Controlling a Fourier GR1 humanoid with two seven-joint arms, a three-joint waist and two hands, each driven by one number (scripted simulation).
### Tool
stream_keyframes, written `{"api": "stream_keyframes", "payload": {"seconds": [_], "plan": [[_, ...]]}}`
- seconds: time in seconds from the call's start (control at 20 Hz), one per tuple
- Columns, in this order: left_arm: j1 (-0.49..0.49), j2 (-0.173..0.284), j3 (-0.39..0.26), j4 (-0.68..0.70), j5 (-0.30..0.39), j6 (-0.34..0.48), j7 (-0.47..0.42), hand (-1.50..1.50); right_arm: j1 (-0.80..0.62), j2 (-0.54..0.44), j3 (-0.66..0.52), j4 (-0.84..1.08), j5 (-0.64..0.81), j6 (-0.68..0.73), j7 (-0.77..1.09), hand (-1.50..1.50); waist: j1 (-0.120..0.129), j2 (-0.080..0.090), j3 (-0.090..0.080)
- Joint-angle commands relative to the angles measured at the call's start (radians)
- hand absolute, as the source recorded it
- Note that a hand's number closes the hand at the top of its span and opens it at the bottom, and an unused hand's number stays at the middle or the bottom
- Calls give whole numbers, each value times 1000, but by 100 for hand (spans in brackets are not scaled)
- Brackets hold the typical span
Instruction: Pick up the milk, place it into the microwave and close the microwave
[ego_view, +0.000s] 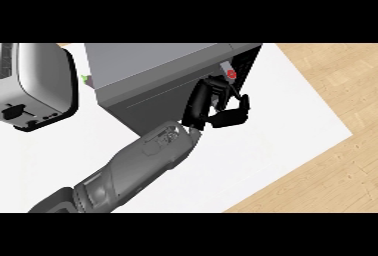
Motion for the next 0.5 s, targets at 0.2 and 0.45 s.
{"api": "stream_keyframes", "payload": {"seconds": [0.2, 0.45], "plan": [[-60, -53, 97, 141, 64, 89, 28, 150, 3, -12, -54, -2, -42, -14, 13, -150, 40, 2, 1], [-52, -36, 65, 190, 72, 45, 8, 150, 10, -24, -107, -8, -60, -31, 19, -150, 70, 6, -1]]}}
